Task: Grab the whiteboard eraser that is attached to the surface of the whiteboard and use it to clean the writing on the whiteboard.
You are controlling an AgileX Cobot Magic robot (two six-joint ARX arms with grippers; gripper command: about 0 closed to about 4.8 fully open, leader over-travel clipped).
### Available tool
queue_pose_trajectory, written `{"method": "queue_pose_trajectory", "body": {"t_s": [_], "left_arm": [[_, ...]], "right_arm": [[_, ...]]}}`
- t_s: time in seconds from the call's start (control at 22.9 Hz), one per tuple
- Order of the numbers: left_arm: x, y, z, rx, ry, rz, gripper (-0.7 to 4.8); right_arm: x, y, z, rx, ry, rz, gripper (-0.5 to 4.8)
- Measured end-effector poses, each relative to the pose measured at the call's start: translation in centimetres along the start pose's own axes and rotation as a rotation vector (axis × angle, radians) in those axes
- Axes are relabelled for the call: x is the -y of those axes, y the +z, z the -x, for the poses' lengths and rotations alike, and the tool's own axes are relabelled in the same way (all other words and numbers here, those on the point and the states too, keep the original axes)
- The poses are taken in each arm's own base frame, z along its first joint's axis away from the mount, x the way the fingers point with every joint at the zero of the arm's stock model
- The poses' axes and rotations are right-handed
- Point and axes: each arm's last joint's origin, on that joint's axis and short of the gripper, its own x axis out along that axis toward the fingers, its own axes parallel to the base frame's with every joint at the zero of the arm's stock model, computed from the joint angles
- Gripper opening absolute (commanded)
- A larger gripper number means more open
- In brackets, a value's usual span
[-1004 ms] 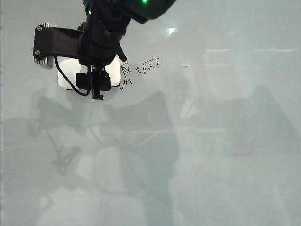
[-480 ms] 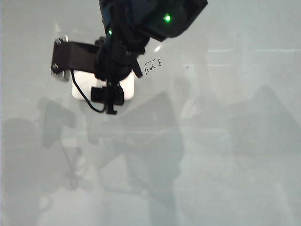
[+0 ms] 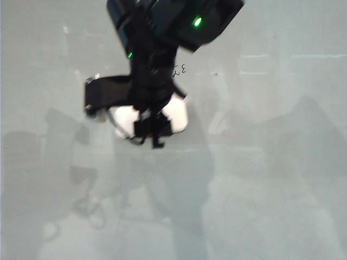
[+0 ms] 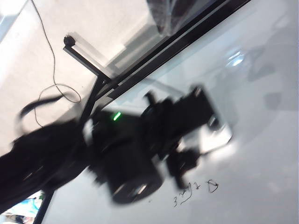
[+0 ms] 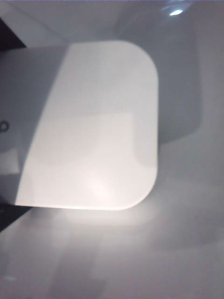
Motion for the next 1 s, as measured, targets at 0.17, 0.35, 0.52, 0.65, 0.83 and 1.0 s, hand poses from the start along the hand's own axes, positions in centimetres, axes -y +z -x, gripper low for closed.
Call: {"method": "queue_pose_trajectory", "body": {"t_s": [0.17, 0.35, 0.52, 0.65, 0.83, 1.0], "left_arm": [[0.1, 0.0, 0.0, -0.001, -0.019, -0.005, -0.03], [0.1, 0.0, 0.0, -0.002, -0.02, -0.005, -0.03], [0.1, 0.0, 0.0, -0.002, -0.02, -0.005, -0.03], [0.1, 0.0, 0.0, -0.002, -0.02, -0.005, -0.03], [0.1, 0.0, 0.0, -0.002, -0.02, -0.004, -0.03], [0.1, 0.0, 0.0, -0.002, -0.019, -0.005, -0.03]], "right_arm": [[4.7, -2.0, 3.9, -0.028, -0.108, -0.091, 2.41], [7.0, -3.1, 5.8, 0.022, -0.146, -0.122, 2.25], [6.6, -2.6, 5.4, 0.095, -0.119, -0.063, 2.09], [6.5, -2.8, 4.9, 0.132, -0.105, -0.057, 2.09], [6.5, -3.9, 3.2, 0.145, -0.101, -0.059, 2.1], [6.2, -4.0, 2.4, 0.175, -0.095, -0.062, 2.1]]}}
